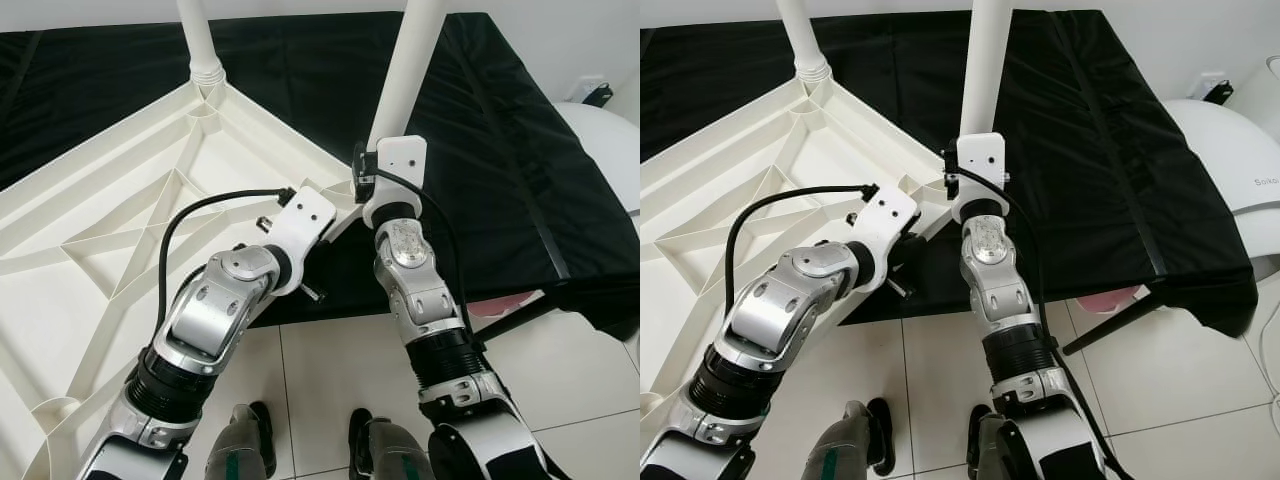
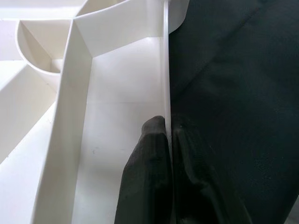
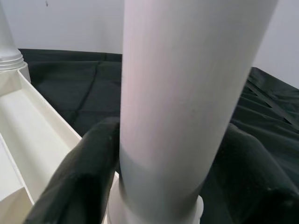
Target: Building children table
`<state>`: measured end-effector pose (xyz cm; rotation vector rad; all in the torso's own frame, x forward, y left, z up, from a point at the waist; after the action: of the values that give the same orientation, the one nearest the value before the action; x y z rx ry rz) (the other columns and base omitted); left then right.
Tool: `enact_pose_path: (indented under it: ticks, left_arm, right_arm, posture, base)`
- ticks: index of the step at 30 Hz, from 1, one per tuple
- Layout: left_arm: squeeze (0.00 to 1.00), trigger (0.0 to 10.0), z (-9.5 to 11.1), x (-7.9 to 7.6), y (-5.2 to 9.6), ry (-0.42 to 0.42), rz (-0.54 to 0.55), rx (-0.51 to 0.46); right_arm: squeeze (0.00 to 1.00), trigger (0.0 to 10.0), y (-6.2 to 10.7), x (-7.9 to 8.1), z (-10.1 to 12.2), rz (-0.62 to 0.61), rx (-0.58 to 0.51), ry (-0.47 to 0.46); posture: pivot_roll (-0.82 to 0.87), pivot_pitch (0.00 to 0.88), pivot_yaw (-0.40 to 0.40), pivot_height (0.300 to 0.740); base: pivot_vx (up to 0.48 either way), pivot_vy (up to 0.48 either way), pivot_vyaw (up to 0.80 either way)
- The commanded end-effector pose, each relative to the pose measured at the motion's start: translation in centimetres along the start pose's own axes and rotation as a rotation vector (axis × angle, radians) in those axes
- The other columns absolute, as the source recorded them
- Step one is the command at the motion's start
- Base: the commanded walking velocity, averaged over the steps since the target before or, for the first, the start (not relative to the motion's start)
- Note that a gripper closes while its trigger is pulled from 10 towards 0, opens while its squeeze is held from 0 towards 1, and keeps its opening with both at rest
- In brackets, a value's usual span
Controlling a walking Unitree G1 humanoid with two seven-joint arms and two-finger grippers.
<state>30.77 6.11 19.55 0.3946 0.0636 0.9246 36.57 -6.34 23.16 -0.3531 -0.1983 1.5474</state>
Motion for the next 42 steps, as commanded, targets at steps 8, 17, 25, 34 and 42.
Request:
enact_pose_path:
  ticks: [8,17,25,34,42]
  left_arm:
    - [0.00,10.0,-0.2,0.0,-0.2,0.006,0.017,0.010]
    - [0.00,10.0,-0.2,0.0,-0.2,0.007,0.017,0.012]
    - [0.00,10.0,-0.2,0.1,-0.2,0.013,0.021,0.013]
    - [0.00,10.0,-0.2,0.2,-0.2,0.017,0.025,0.013]
    - [0.00,10.0,-0.2,0.2,-0.2,0.018,0.028,0.013]
  right_arm:
    - [0.00,10.0,0.5,1.4,-0.2,0.019,0.025,-0.065]
    - [0.00,10.0,0.3,0.5,-0.5,0.031,0.028,-0.051]
    - [0.00,10.0,-0.6,-1.8,-0.5,-0.035,0.018,-0.017]
    - [0.00,10.0,-0.8,-2.1,-0.5,-0.038,0.018,-0.014]
    - [0.00,10.0,-1.3,-1.7,-0.4,0.066,0.016,-0.070]
  posture:
    - [-0.09,0.199,0.003,0.740]
    - [-0.09,0.199,0.003,0.740]
    - [-0.09,0.209,0.001,0.740]
    - [-0.09,0.210,-0.001,0.740]
    - [-0.09,0.213,0.000,0.740]
  base:
    - [0.000,0.000,0.00]
    - [0.000,0.000,0.00]
    - [0.000,0.000,0.00]
    - [0.000,0.000,0.00]
    - [0.000,0.000,0.00]
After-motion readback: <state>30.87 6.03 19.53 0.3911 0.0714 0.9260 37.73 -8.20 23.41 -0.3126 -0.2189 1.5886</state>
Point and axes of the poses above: a point about 5 cm out from each wrist's last joint towards the gripper, its own y axis pointing back from the gripper into the wrist, its own z axis along the axis of the wrist's last joint, x = y × z, the point moved 2 cm from there along -y, pointing out of the wrist towards the gripper, and after that the axes turned 8 degrees about y, right-handed, at the moved point
